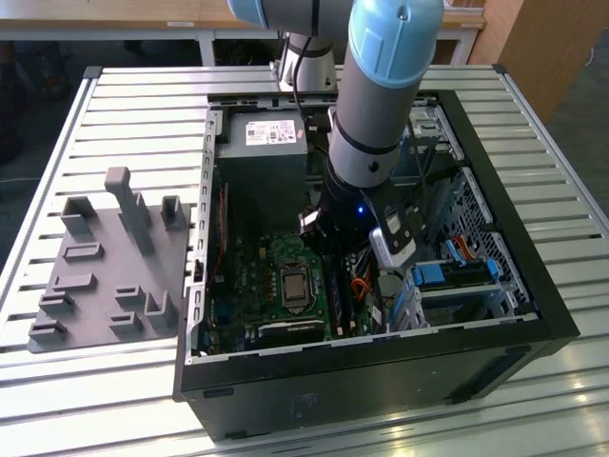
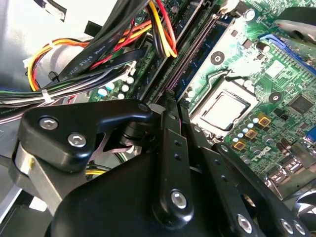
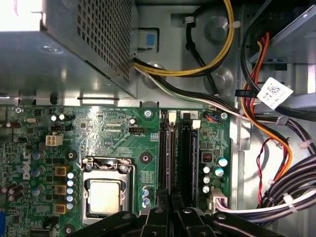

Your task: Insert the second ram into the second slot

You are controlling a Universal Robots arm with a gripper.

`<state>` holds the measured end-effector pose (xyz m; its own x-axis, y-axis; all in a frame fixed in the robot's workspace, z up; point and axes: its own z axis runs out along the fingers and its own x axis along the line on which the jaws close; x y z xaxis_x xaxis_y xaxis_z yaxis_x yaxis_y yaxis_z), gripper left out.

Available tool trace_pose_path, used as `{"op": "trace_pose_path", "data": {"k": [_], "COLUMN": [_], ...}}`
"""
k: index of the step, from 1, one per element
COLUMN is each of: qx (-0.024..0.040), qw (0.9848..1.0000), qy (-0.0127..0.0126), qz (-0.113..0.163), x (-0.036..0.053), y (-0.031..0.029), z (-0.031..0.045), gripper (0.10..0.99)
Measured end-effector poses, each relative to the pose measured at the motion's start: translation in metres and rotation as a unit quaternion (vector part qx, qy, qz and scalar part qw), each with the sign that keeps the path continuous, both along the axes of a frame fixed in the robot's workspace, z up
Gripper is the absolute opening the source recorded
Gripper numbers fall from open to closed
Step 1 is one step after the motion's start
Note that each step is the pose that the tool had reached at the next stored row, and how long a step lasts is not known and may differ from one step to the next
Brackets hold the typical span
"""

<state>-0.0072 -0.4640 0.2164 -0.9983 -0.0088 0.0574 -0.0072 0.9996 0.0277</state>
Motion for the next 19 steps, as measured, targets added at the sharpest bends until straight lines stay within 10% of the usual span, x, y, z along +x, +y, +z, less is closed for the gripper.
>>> {"op": "trace_pose_path", "data": {"k": [5,15,19], "qx": [-0.0001,0.0000,-0.0006], "qw": [1.0000,1.0000,1.0000], "qy": [0.0057,0.0060,0.0099], "qz": [0.000,0.000,0.000], "x": [-0.0001,0.0005,0.0036], "y": [-0.0002,-0.0002,-0.0002], "z": [-0.0018,0.0024,0.0044], "gripper": [0.137,0.137,0.137]}}
